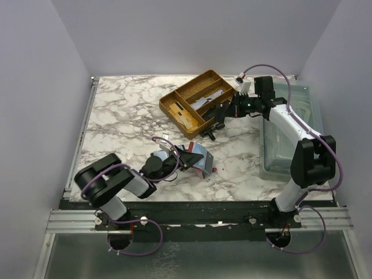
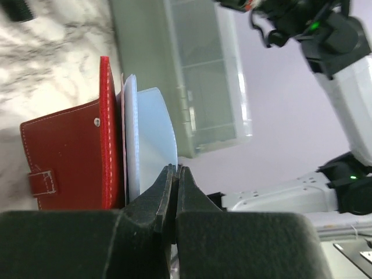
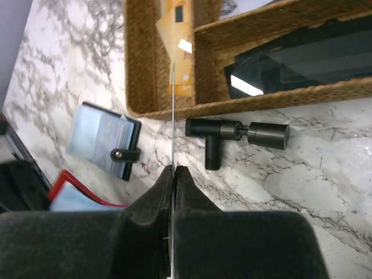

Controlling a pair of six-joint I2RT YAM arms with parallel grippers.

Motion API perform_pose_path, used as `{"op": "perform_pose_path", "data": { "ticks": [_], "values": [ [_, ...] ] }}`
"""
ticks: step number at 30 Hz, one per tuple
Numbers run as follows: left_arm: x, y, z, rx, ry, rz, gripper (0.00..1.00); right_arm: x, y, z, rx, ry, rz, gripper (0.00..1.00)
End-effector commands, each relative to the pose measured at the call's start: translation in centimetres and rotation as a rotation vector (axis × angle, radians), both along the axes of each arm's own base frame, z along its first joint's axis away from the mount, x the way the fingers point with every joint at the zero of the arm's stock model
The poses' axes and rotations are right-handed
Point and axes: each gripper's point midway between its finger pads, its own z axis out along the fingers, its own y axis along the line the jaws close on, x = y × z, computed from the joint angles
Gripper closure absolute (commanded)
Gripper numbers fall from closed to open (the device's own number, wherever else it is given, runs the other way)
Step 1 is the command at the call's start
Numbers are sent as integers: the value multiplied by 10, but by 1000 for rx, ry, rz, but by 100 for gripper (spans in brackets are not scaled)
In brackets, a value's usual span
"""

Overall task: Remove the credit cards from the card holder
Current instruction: Place the credit card in the storage box.

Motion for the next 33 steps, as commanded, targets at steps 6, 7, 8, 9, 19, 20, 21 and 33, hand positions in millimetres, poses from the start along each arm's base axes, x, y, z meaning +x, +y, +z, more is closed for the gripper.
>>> {"op": "perform_pose_path", "data": {
  "ticks": [6,7,8,9,19,20,21,33],
  "values": [
    [-7,6,-75,61,128,65,100,53,-7,-10,48,122,-280,100],
    [-10,9,-79,79,129,73,100,57,-8,-11,52,134,-305,100],
    [-12,13,-83,94,132,87,100,60,-8,-13,60,150,-325,100],
    [-13,16,-86,106,136,102,100,63,-8,-17,64,167,-347,100],
    [-28,33,-128,198,250,153,95,88,-2,-47,120,282,-462,100],
    [-29,35,-130,205,253,159,95,90,-1,-49,126,289,-468,99],
    [-30,36,-131,209,255,166,94,91,-1,-52,130,298,-476,99],
    [-37,59,-134,245,255,225,86,102,9,-78,148,385,-503,96]
  ]
}}
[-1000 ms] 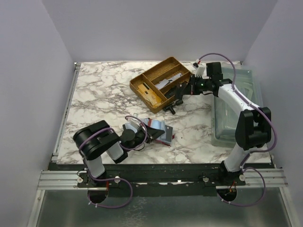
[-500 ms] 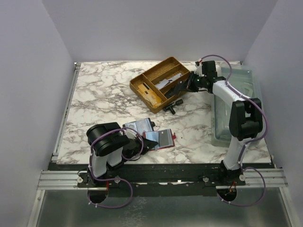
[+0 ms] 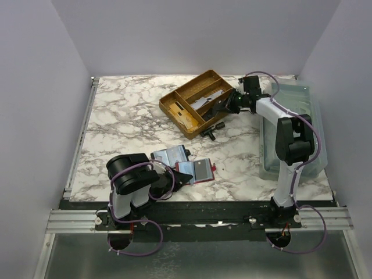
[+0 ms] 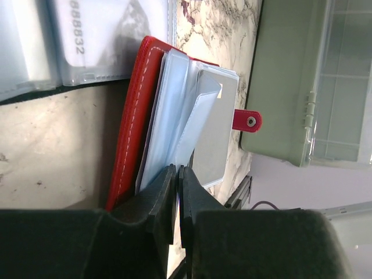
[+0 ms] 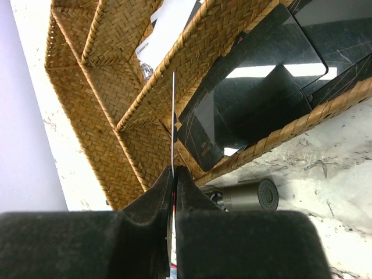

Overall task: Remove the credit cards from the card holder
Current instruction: Place the credit card in the storage box.

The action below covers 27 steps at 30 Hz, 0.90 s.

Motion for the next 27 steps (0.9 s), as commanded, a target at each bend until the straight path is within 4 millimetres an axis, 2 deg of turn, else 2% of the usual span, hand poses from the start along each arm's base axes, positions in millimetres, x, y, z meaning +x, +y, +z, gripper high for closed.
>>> {"op": "perform_pose_path", "data": {
  "ticks": [1,7,11,15,22,24,25,27],
  "values": [
    [-1,18,15,-20,-67,42,85,11,5,-4,12,10,-31,96],
    [0,20,18,-20,-82,53,84,14,7,-11,32,40,-52,92],
    [1,21,20,-13,-88,56,83,17,8,-10,33,38,-45,78],
    [1,22,20,6,-89,52,82,15,4,-5,8,15,-38,70],
    [0,17,21,80,-94,20,80,3,-3,20,-32,-48,-22,68],
    [4,11,28,126,-119,0,77,-2,-4,25,-40,-64,-4,68],
    [3,13,23,188,-113,-11,76,-5,-4,29,-41,-79,9,68],
    [5,16,30,265,-141,-27,69,-10,-2,43,-41,-136,60,68]
  ]
}}
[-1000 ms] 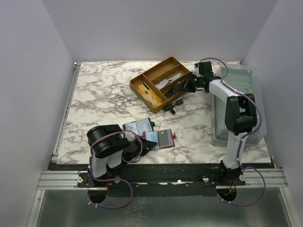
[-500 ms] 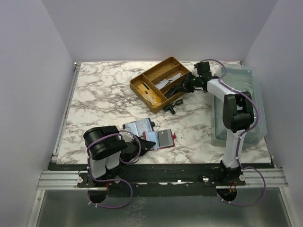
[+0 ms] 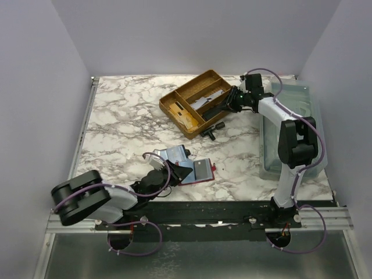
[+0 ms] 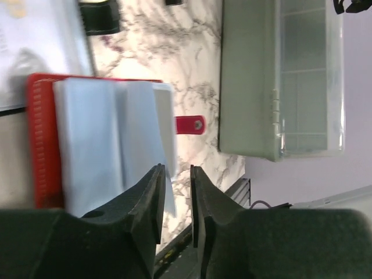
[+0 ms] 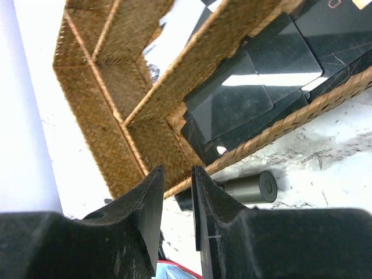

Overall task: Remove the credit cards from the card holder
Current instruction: Place the credit card in the storage box, then reset both arms

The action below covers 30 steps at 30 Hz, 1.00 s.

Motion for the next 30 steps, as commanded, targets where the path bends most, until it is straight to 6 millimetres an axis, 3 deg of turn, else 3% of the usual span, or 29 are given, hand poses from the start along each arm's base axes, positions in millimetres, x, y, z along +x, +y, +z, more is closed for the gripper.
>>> {"op": "perform_pose_path", "data": {
  "ticks": [1,3,6,11,13,16,18,23,27,30],
  "values": [
    [0,14,-13,284,-21,-18,66,-14,4,45,-22,-156,120,68],
    [1,23,-1,323,-61,-12,58,-29,14,67,-4,-261,284,68],
    [-2,34,6,374,-98,-21,46,-72,31,100,63,-418,599,68],
    [-3,51,27,504,-168,-44,30,-127,24,131,27,-621,799,68],
    [-1,63,44,562,-194,-23,20,-145,17,143,-35,-708,830,61],
    [1,71,83,564,-272,-13,2,-168,3,168,-141,-859,827,41],
    [2,74,104,549,-321,-7,1,-181,-12,185,-183,-936,810,30],
    [14,79,140,583,-373,-14,1,-205,-36,221,-162,-992,768,23],
    [33,76,160,653,-367,-71,1,-221,-45,244,-169,-1018,720,11],
    [53,77,175,668,-368,-85,1,-221,-61,252,-204,-1007,622,1]
  ]
}}
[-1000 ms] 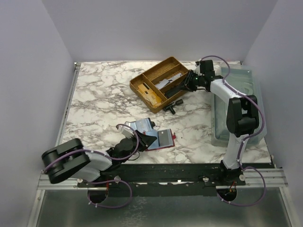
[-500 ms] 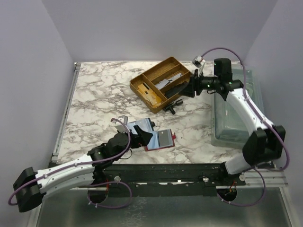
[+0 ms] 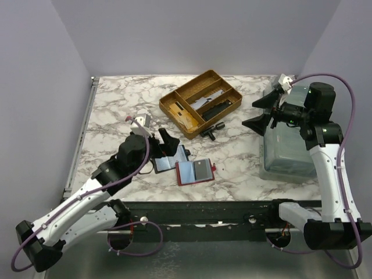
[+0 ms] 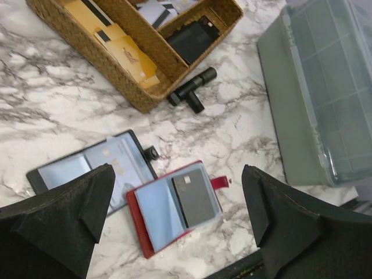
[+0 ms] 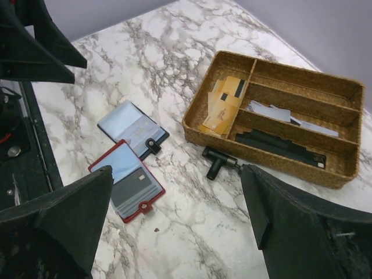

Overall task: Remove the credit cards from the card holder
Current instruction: Reset both arms

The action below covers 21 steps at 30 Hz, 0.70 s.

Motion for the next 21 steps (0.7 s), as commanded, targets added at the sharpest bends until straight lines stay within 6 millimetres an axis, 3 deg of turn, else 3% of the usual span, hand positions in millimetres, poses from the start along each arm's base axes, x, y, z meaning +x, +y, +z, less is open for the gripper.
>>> {"op": "perform_pose_path", "data": {
  "ticks": [1,6,10,14,21],
  "values": [
    [19,2,13,98,17,-88,1,-15,-13,16,40,13,-69,1],
    [51,21,52,-60,10,-110,1,-18,-28,28,91,24,-164,1],
    [69,53,82,-184,-18,-65,1,-10,-48,42,142,37,-305,1],
    [69,74,100,-155,-74,-13,1,-10,-57,53,160,26,-367,1],
    [55,79,112,-124,-103,-11,1,-15,-61,63,148,-1,-365,1]
  ]
}}
